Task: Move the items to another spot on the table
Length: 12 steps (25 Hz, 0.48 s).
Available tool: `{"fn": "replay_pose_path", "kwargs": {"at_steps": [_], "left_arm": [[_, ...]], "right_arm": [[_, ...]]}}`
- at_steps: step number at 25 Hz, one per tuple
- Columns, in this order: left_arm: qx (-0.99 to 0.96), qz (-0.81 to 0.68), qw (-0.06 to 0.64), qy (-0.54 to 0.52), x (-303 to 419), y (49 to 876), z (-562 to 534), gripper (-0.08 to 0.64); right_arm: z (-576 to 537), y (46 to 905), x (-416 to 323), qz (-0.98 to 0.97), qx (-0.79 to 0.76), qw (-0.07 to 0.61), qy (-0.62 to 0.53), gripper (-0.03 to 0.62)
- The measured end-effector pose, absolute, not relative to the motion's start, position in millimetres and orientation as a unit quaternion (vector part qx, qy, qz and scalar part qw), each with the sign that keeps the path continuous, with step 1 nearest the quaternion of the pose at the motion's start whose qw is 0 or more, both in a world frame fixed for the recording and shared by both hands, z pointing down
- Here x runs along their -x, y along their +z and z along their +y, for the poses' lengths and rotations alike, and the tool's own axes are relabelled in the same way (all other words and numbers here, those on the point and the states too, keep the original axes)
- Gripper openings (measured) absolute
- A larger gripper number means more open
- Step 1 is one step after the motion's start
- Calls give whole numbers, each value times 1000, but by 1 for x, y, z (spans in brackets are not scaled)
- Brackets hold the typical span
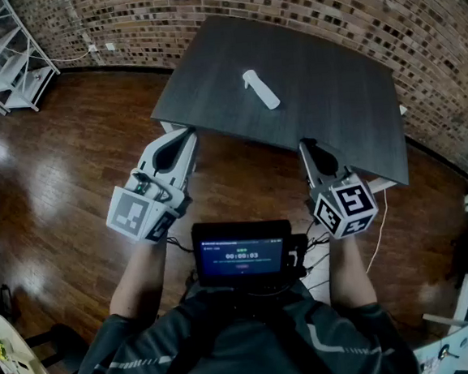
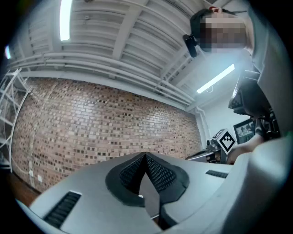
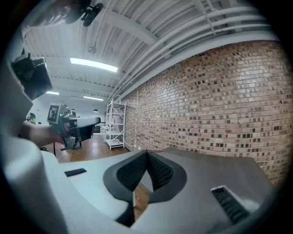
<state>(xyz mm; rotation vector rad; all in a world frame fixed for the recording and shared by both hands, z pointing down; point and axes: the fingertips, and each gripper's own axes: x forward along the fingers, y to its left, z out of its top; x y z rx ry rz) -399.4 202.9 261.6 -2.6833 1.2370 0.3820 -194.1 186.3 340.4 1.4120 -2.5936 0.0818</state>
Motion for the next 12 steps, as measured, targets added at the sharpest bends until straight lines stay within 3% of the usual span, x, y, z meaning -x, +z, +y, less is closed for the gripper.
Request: {"fn": "replay_pose_path", "kwargs": {"at_steps": [6, 12], "left_arm": [[923, 315, 193, 106, 379, 238, 206, -3], [934, 260, 228, 93, 370, 225, 203, -3]], "right_arm": [[183, 342, 203, -871, -483, 93, 23, 2], [179, 341, 204, -861, -500, 93, 23, 2]]}}
